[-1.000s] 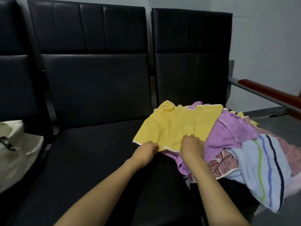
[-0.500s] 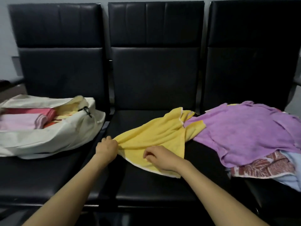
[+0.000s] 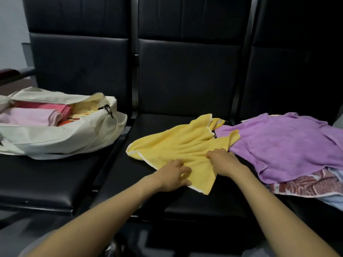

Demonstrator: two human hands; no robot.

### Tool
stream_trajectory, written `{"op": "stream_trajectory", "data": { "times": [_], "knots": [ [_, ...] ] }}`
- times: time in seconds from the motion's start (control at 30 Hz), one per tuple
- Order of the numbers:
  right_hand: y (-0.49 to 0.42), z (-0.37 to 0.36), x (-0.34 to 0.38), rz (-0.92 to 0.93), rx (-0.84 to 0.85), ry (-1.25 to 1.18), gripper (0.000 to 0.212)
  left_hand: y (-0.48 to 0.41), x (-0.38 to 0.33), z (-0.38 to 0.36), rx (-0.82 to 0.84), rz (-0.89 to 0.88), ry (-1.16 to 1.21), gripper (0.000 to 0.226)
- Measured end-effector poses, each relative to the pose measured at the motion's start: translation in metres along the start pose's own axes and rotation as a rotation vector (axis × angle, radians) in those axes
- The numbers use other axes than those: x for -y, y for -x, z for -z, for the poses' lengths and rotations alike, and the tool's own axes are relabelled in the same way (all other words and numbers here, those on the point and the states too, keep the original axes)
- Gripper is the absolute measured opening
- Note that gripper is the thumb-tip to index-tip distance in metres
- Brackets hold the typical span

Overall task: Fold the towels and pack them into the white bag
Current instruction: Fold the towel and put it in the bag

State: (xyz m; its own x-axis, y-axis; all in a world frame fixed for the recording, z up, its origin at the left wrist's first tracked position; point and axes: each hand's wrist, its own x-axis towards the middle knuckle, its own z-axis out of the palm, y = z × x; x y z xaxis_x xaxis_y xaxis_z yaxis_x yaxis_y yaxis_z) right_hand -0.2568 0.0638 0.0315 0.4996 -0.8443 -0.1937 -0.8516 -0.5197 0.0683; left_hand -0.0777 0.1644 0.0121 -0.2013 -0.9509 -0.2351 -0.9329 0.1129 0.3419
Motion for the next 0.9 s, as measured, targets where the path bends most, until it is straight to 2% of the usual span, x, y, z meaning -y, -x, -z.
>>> {"op": "stream_trajectory", "data": {
  "times": [0.07,0.17,0.27,0.33,0.4,0.47,0.53,0.6,0.67,0.73,0.8,0.87,0.9],
  "knots": [
    [0.003,0.001,0.0,-0.025,0.014,-0.012,0.03,-0.001,0.004,0.001,0.0,0.033,0.045,0.056],
    [0.014,0.004,0.01,0.044,0.049,-0.207,0.024,0.003,0.01,0.011,-0.009,0.16,0.091,0.068],
    [0.027,0.004,0.029,0.214,0.121,-0.46,0.027,0.013,0.015,0.022,0.001,0.367,-0.139,0.09],
    [0.032,0.006,0.039,0.294,0.176,-0.614,0.026,0.021,0.022,0.029,0.038,0.487,-0.357,0.094],
    [0.032,0.01,0.038,0.329,0.129,-0.588,0.032,0.028,0.032,0.034,0.089,0.592,-0.432,0.092],
    [0.028,0.01,0.025,0.299,0.077,-0.438,0.047,0.035,0.04,0.039,0.112,0.638,-0.463,0.086],
    [0.026,0.006,0.008,0.248,0.122,-0.36,0.056,0.042,0.043,0.043,0.077,0.605,-0.494,0.077],
    [0.025,0.001,-0.003,0.239,0.16,-0.378,0.048,0.043,0.047,0.042,-0.032,0.457,-0.456,0.068],
    [0.025,-0.004,-0.009,0.258,0.164,-0.367,0.043,0.043,0.053,0.036,-0.094,0.249,-0.247,0.052],
    [0.025,-0.008,-0.014,0.255,0.162,-0.338,0.054,0.043,0.06,0.031,-0.072,0.128,-0.007,0.041],
    [0.025,-0.011,-0.02,0.222,0.166,-0.349,0.059,0.048,0.064,0.029,-0.056,0.119,0.166,0.05],
    [0.026,-0.013,-0.025,0.23,0.145,-0.365,0.04,0.051,0.07,0.029,-0.051,0.162,0.209,0.065],
    [0.026,-0.013,-0.025,0.246,0.125,-0.348,0.027,0.051,0.073,0.029,-0.026,0.168,0.155,0.064]
  ]
}}
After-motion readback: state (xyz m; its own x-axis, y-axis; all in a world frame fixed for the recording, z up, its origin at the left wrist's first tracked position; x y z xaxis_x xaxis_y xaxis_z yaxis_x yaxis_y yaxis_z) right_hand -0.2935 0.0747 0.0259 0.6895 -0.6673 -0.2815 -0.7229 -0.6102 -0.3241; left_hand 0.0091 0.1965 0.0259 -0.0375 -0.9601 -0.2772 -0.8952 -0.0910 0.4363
